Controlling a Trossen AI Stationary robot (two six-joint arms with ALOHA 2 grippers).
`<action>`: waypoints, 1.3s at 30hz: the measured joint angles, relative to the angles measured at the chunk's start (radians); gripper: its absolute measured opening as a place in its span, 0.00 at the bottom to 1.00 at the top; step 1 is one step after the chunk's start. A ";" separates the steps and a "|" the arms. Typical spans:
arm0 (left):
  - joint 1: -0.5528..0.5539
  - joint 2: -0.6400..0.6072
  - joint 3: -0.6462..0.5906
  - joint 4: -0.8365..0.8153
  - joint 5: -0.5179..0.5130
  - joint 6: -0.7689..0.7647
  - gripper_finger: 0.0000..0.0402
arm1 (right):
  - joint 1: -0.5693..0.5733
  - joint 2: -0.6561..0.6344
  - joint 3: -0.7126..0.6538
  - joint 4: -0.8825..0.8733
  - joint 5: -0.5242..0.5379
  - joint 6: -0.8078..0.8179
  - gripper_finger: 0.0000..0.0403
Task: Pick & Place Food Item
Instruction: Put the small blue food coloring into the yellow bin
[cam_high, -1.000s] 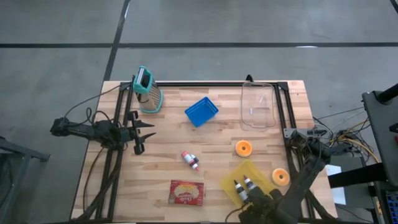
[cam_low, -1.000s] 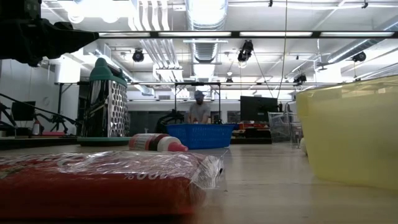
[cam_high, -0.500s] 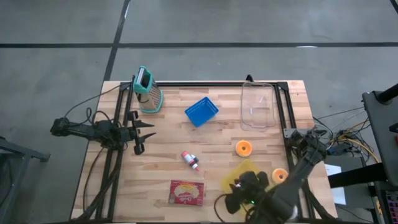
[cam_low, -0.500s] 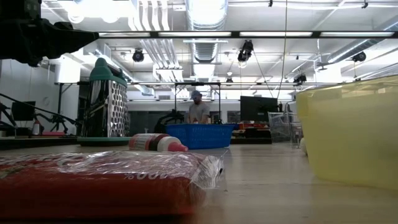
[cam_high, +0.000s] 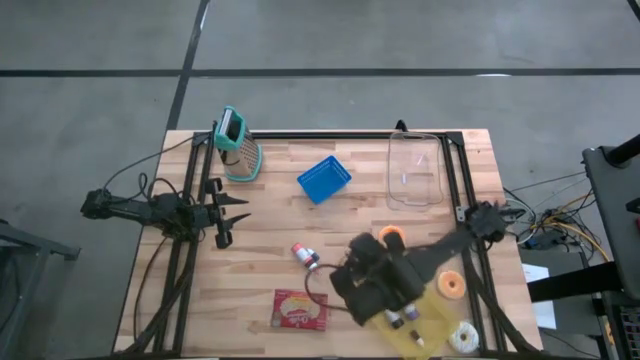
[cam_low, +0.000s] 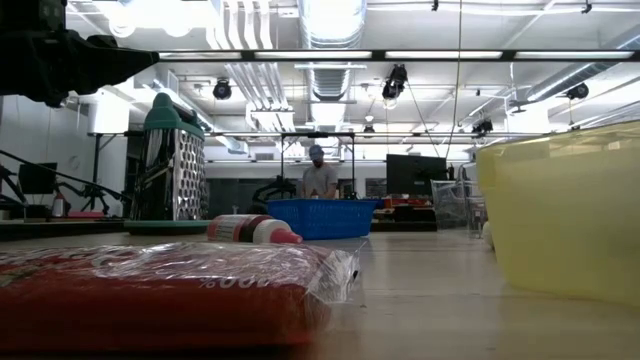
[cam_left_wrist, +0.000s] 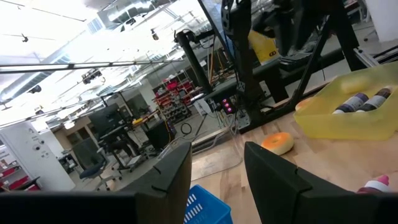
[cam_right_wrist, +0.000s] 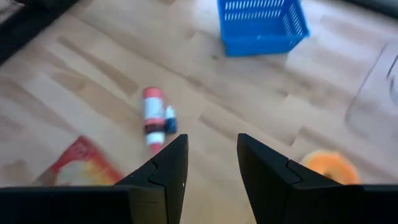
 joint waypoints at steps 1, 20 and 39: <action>0.000 0.000 0.000 0.000 0.000 0.000 0.38 | -0.018 0.000 0.000 0.000 0.001 -0.041 0.33; 0.000 0.000 0.000 0.000 0.000 0.000 0.38 | -0.296 0.013 -0.057 0.137 -0.247 -0.476 0.31; 0.000 0.000 0.000 0.000 0.000 0.000 0.38 | -0.318 0.133 -0.066 0.461 -0.448 -0.694 0.30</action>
